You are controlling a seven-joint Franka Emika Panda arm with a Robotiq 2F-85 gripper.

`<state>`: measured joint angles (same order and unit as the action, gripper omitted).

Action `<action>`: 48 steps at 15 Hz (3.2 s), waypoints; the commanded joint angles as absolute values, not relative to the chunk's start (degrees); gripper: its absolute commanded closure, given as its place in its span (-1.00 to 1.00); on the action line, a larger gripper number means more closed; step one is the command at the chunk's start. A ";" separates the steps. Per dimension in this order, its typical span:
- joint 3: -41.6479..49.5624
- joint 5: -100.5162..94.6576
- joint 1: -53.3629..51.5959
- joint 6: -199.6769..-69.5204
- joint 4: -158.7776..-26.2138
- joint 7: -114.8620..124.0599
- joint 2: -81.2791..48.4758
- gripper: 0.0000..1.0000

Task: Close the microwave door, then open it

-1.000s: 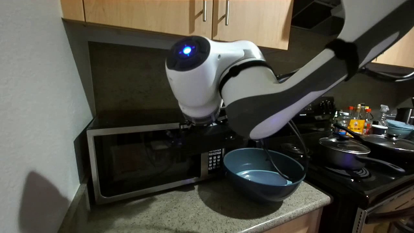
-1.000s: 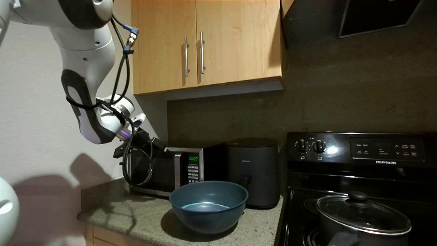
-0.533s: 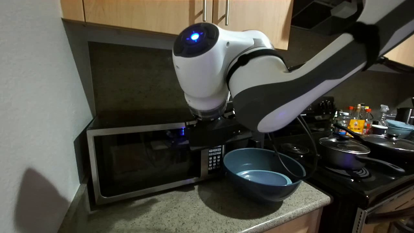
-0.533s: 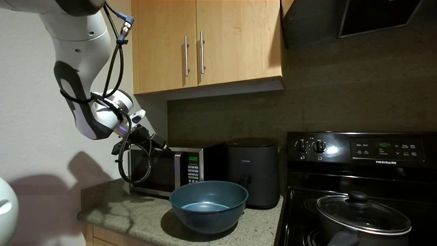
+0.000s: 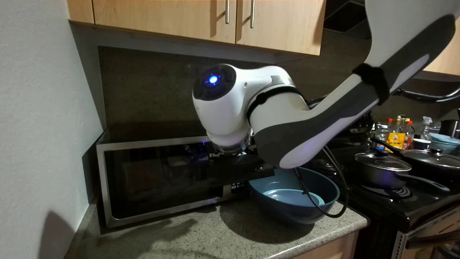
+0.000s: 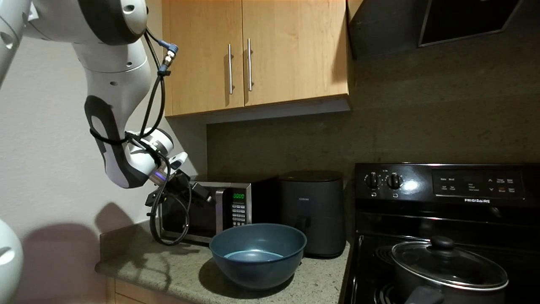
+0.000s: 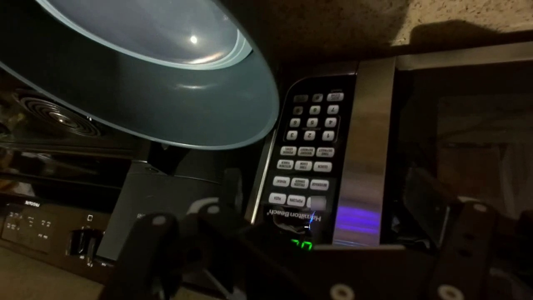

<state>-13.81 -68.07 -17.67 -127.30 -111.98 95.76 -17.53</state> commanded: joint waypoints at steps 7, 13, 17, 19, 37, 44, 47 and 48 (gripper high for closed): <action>-9.40 -84.63 -17.50 -144.24 -106.07 111.40 -25.34 -1.00; -9.31 -92.30 -18.48 -138.21 -104.16 120.17 -26.18 -1.00; -10.01 -92.49 -18.60 -132.30 -104.28 122.47 -26.17 -1.00; -10.37 -92.49 -18.49 -131.44 -104.09 122.76 -26.57 -1.00; -13.96 -75.45 -13.74 -145.31 -112.67 102.58 -17.99 0.84; -14.84 -63.98 -14.39 -147.07 -117.24 92.38 -13.48 0.84; -16.19 -59.88 -16.19 -145.59 -121.09 92.31 -9.52 0.84; -16.66 -58.58 -16.81 -145.15 -121.95 92.78 -8.63 0.84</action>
